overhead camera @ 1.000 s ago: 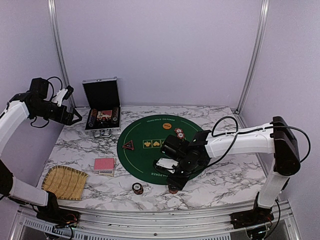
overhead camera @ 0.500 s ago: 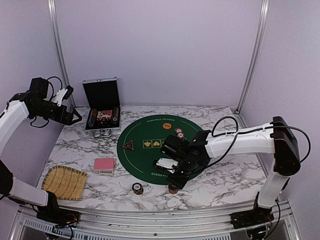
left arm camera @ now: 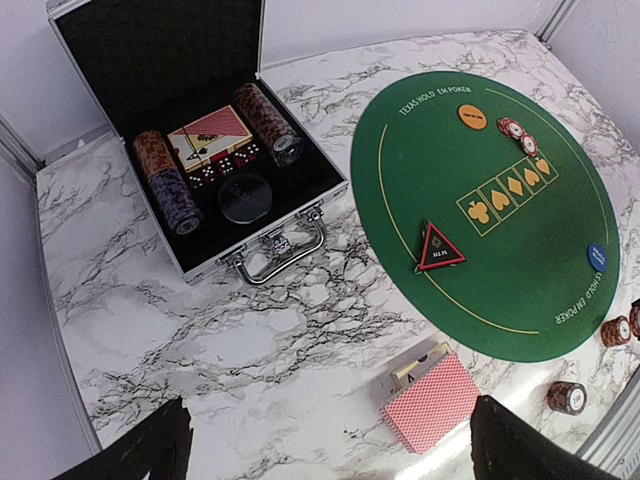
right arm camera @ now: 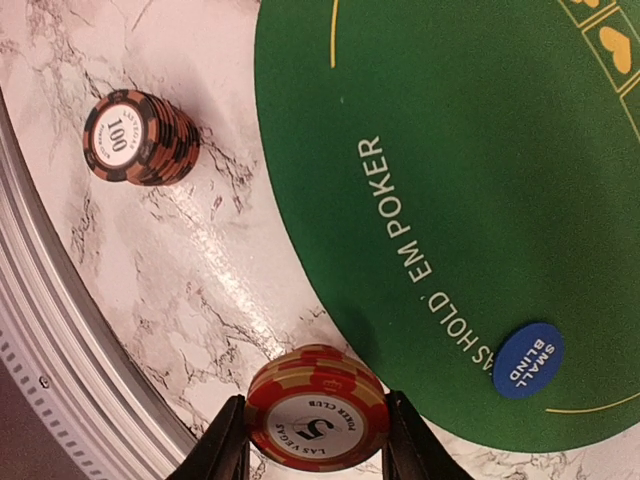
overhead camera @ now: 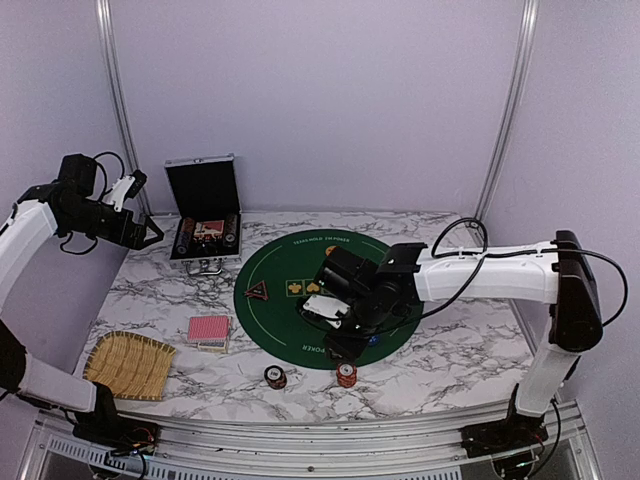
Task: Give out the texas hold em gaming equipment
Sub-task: Pick up the pile of poker chips from the pile of poker chips, then place the poker chips pile on the poker table mat, then pick up the pile of poker chips from the pile of poker chips.
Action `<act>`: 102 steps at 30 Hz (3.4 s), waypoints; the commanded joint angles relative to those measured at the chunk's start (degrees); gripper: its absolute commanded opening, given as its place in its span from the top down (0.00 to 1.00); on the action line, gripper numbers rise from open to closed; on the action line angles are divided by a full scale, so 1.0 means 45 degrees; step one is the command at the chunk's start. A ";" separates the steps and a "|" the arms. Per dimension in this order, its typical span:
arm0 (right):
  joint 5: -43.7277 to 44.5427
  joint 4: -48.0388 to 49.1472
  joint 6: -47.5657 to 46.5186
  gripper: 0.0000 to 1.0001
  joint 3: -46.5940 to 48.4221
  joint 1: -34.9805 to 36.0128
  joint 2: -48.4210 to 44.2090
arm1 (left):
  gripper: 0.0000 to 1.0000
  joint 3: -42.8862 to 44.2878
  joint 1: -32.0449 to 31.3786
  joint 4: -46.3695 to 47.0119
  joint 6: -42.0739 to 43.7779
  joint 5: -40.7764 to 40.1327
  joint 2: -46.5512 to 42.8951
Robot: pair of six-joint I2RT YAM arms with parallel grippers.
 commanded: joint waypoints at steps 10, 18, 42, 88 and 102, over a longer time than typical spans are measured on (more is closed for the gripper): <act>0.0833 0.0484 0.0010 1.00 0.6164 0.0098 0.3758 | 0.01 0.0171 0.0054 -0.0284 0.0285 0.0318 -0.0188; 0.1314 0.0353 -0.0177 1.00 1.0812 -0.0116 0.7773 | 0.01 0.0067 0.0045 -0.0284 0.0344 0.0477 -0.0365; 0.1265 0.1154 -0.0169 0.65 1.1132 -0.0539 0.9850 | 0.01 0.0131 0.0059 -0.0285 0.0224 0.0696 -0.0197; 0.0279 -0.0091 0.0428 0.08 -0.0645 0.0235 -0.0508 | 0.01 0.0226 0.0059 -0.0362 0.0218 0.0537 -0.0137; 0.0431 0.0439 0.0072 0.16 -0.0865 0.0236 0.0697 | 0.01 0.0215 0.0056 -0.0401 0.0267 0.0478 -0.0147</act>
